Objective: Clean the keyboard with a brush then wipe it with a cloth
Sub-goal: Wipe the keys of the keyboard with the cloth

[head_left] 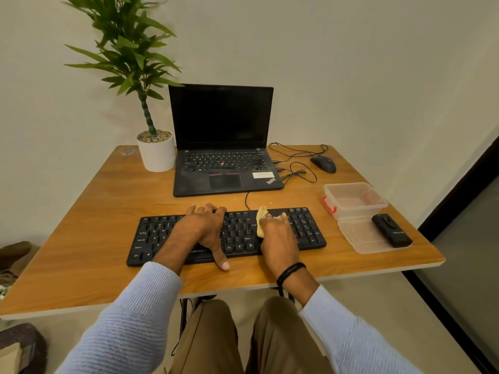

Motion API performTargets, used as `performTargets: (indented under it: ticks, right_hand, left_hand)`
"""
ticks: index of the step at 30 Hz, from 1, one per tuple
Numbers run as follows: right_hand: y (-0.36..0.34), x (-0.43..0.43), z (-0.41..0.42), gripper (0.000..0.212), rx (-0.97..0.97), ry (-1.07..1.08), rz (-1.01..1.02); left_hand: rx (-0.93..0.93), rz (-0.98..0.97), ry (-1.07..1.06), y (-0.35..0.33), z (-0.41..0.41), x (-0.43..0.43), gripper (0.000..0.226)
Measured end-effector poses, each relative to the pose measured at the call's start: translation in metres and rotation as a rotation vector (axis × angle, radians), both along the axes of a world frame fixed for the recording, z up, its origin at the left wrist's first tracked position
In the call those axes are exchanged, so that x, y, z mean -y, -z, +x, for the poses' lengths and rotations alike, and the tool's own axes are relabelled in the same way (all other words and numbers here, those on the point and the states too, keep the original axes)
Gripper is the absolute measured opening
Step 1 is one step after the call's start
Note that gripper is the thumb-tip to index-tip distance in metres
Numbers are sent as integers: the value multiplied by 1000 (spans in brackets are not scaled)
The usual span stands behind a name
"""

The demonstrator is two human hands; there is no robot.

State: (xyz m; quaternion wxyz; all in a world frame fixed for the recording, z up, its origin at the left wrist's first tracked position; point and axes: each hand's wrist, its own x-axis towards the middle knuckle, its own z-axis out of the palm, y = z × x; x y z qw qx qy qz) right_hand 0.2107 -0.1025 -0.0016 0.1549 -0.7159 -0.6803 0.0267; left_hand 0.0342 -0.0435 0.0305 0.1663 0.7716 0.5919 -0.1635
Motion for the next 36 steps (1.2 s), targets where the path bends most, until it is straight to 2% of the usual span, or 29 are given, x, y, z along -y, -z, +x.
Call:
performTargets:
  ticks: [3, 7, 10, 13, 17, 21, 25, 29, 31, 36]
  right_hand:
    - [-2, 0, 4, 37, -89, 6, 22]
    - [0, 1, 2, 30, -45, -29, -22]
    - [-2, 0, 5, 31, -115, 13, 14]
    - [1, 4, 4, 26, -31, -3, 0]
    - [-3, 3, 4, 24, -97, 40, 37]
    - [-5, 11, -1, 23, -38, -4, -14]
    - [-15, 21, 30, 35, -247, -34, -67]
    - [-23, 21, 65, 22, -389, 100, 145]
    - [-23, 19, 70, 26, -418, 155, 185]
    - [-14, 11, 50, 34, -338, 148, 216]
  left_hand:
    - [-7, 3, 10, -2, 1, -1, 151]
    - [-13, 1, 13, -3, 2, 1, 150]
    - [-10, 3, 11, -3, 3, 0, 150]
    - [-3, -3, 1, -1, 2, 0, 152]
    - [2, 1, -4, 0, 2, -1, 151]
    - [-1, -2, -5, -1, 1, -1, 151]
    - [-12, 1, 2, -3, 3, 1, 150]
    - [-30, -11, 13, -7, 4, 2, 150]
    - [-4, -25, 15, -8, 8, 1, 151]
    - [45, 20, 59, 3, 24, -1, 151]
